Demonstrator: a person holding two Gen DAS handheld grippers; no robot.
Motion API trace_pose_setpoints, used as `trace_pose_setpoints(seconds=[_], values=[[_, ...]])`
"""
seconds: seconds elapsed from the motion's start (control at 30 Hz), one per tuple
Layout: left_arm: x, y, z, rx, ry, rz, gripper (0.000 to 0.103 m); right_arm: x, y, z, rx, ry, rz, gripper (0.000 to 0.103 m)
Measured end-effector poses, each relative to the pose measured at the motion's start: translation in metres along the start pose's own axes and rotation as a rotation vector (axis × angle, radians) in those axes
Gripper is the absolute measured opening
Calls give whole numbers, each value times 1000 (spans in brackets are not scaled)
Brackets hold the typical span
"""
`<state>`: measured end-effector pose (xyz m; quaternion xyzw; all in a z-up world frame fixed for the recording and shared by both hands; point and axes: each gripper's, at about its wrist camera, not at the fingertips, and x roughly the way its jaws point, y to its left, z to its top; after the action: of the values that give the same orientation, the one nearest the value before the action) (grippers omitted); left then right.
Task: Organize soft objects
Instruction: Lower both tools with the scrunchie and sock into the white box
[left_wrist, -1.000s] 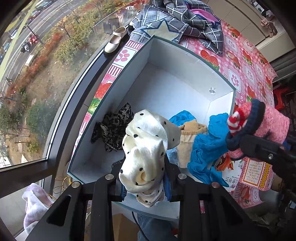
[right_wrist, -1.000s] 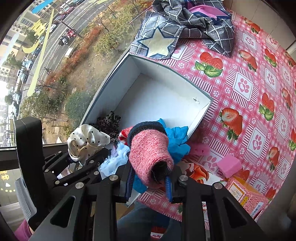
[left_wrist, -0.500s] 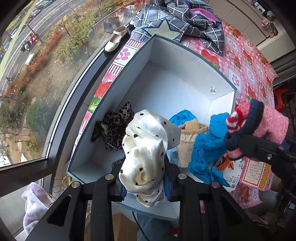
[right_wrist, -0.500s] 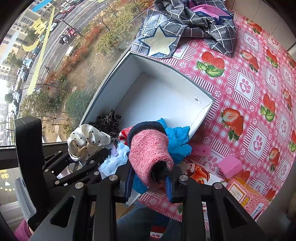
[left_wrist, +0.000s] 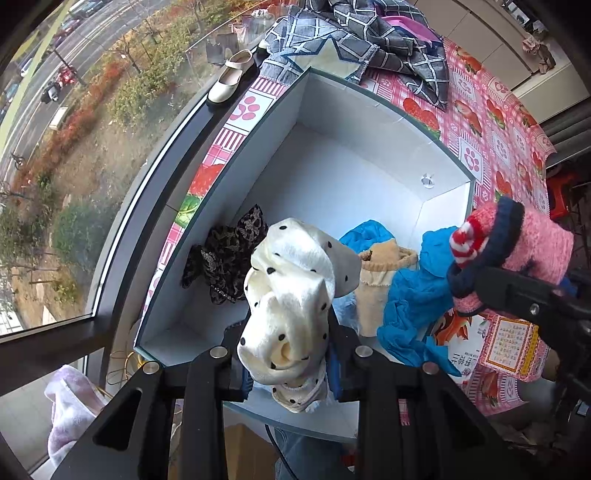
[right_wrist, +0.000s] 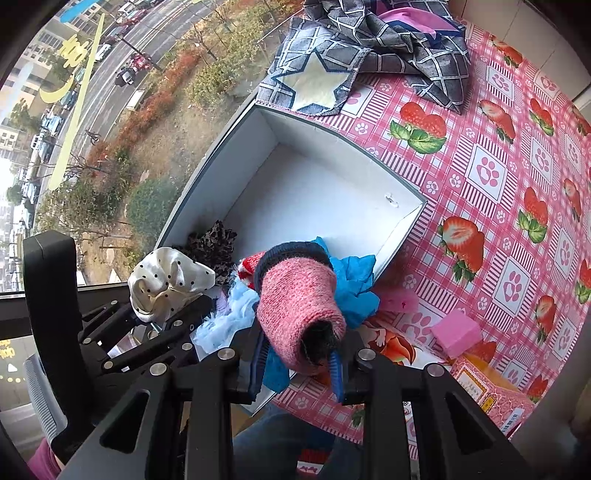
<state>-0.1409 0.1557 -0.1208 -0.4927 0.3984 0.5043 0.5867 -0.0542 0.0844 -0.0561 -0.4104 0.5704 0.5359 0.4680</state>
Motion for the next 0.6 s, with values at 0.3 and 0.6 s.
trace_pose_setpoints(seconds=[0.3, 0.6], values=[[4, -2, 2, 13, 1, 8, 33, 5, 2, 8, -9, 2, -13, 29], [10, -6, 11, 19, 12, 22, 33, 12, 2, 19, -17, 8, -27, 29]])
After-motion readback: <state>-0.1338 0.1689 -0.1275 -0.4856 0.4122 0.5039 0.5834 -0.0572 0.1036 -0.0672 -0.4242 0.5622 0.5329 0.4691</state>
